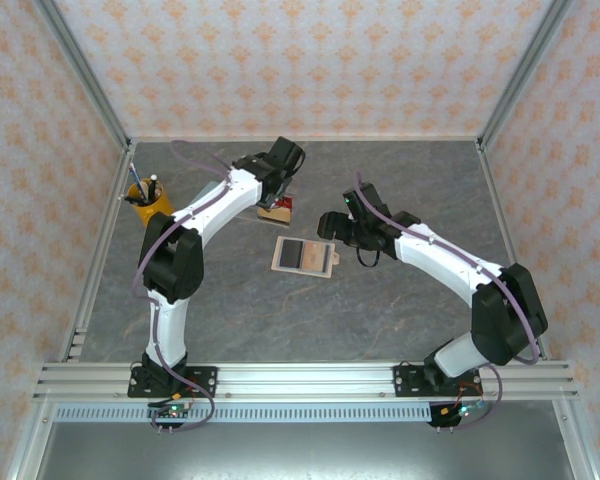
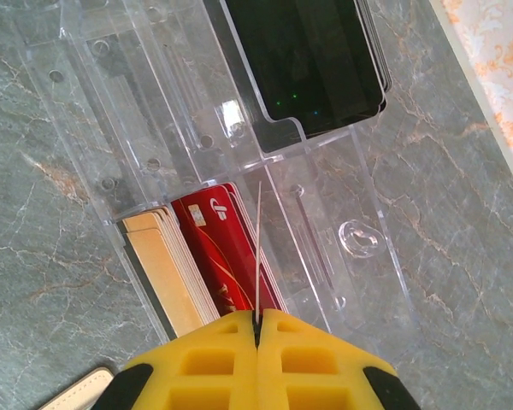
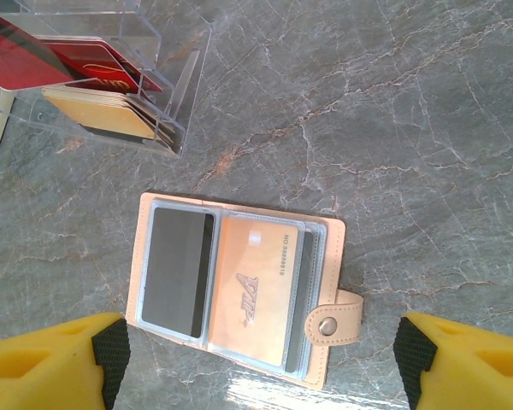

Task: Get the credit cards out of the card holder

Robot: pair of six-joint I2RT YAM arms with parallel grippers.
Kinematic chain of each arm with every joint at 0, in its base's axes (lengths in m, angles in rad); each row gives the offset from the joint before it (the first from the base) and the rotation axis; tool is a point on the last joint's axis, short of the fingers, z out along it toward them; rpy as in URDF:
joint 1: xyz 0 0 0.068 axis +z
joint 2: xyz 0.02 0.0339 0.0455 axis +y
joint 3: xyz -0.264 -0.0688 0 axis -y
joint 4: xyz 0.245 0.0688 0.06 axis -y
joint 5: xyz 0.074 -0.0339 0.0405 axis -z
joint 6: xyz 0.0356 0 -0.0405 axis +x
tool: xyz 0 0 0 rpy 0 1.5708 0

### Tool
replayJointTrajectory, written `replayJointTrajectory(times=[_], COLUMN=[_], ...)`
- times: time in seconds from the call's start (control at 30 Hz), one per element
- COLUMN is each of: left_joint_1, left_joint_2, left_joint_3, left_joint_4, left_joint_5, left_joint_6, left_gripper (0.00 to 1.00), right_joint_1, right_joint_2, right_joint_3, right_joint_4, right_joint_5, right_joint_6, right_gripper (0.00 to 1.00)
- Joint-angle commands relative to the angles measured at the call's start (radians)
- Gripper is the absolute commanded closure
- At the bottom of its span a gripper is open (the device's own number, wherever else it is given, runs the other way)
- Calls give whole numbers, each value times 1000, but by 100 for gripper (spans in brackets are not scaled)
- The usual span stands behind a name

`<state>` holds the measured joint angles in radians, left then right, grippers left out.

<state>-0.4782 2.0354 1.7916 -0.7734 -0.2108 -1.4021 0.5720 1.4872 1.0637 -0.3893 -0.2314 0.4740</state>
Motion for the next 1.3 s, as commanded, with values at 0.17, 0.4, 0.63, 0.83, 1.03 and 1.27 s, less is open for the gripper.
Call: replayJointTrajectory(times=[0.17, 0.4, 0.63, 0.83, 1.03, 1.27], left_joint_1=[-13, -13, -13, -12, -14, -16], left_joint_2=[-81, -62, -25, 9, 7, -26], left_joint_3=[-104, -104, -56, -38, -34, -75], left_joint_4=[2, 32, 48, 68, 54, 74], left_joint_5=[-87, -69, -46, -14, -35, -53], left_joint_6=[-174, -167, -166, -209, -247, -277], left_gripper=[100, 100, 100, 100, 100, 100], right_joint_1=[-6, -6, -6, -6, -6, -6], right_joint_2=[-24, -15, -14, -1, 7, 16], right_joint_3=[-10, -5, -4, 2, 2, 7], right_joint_4=[-13, -13, -20, -22, -25, -26], right_joint_5=[17, 6, 9, 0, 1, -2], right_joint_6=[-8, -12, -12, -12, -9, -10], right_gripper=[17, 17, 17, 17, 17, 17])
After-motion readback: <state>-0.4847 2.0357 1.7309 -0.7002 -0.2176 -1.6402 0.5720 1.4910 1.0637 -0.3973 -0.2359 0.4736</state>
